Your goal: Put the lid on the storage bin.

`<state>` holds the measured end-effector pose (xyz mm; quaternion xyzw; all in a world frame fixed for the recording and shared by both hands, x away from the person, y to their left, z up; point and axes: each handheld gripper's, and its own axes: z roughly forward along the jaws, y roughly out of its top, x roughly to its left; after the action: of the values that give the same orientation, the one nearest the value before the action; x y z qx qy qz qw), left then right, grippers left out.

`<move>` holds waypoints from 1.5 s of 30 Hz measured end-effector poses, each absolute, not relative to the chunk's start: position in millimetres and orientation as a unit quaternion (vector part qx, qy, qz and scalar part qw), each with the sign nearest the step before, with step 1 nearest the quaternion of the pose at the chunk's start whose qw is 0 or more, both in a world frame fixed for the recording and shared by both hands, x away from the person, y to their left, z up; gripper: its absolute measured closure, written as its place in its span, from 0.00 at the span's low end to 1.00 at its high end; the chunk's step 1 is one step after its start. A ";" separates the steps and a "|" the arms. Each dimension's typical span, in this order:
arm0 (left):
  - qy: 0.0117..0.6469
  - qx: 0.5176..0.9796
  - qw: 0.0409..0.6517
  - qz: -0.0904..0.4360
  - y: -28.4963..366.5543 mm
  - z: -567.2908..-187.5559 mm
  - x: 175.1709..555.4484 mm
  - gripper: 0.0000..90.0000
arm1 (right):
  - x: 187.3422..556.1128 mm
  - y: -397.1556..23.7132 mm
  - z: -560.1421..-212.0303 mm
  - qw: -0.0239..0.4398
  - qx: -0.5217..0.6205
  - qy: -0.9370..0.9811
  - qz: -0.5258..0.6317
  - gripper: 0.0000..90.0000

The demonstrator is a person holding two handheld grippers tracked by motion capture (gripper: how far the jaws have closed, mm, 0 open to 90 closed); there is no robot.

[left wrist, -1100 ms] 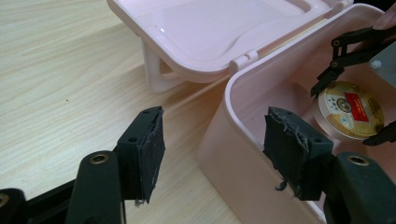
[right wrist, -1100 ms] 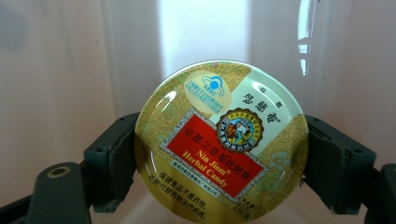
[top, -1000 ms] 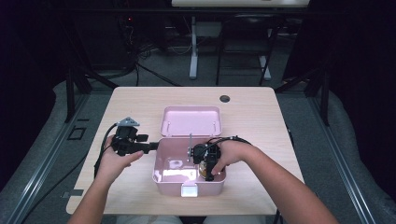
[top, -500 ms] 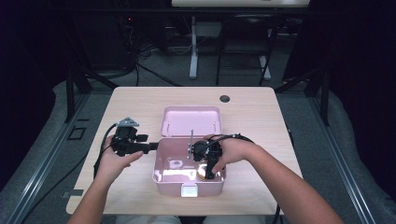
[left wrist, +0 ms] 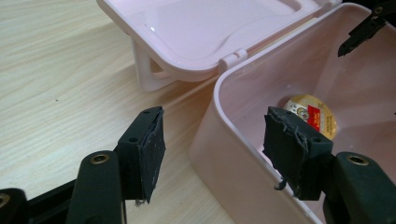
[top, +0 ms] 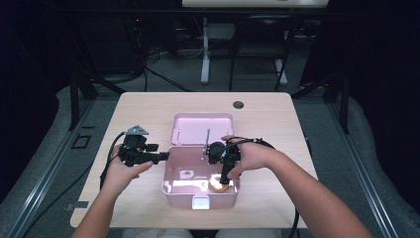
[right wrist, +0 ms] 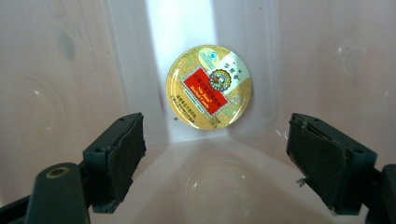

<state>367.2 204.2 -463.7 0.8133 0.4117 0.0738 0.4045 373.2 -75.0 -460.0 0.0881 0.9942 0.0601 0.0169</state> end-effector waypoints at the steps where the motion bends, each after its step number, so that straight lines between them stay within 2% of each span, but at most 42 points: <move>1: 0.412 0.813 0.406 0.074 204.0 -463.5 367.0 0.42 | 373.3 -75.7 -459.1 0.016 0.093 0.994 0.062 0.21; 8: 0.414 0.811 0.408 0.074 205.0 -463.3 367.2 0.41 | 373.1 -79.0 -451.8 0.015 0.108 0.992 0.071 0.17; 22: 0.395 0.814 0.420 0.069 202.1 -459.5 363.8 0.33 | 371.6 -90.4 -435.9 0.028 0.119 0.989 0.086 0.17; 36: 0.375 0.826 0.416 0.074 197.5 -457.2 359.2 0.29 | 378.4 -108.5 -423.0 0.055 0.183 0.976 0.104 0.34; 45: 0.376 0.829 0.406 0.081 196.9 -455.0 357.5 0.36 | 381.4 -118.0 -423.9 0.060 0.218 0.969 0.103 0.38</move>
<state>357.5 196.9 -455.0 0.8290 0.3758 0.0809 0.4063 381.4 -118.0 -423.9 0.2183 0.9685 0.1035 0.0598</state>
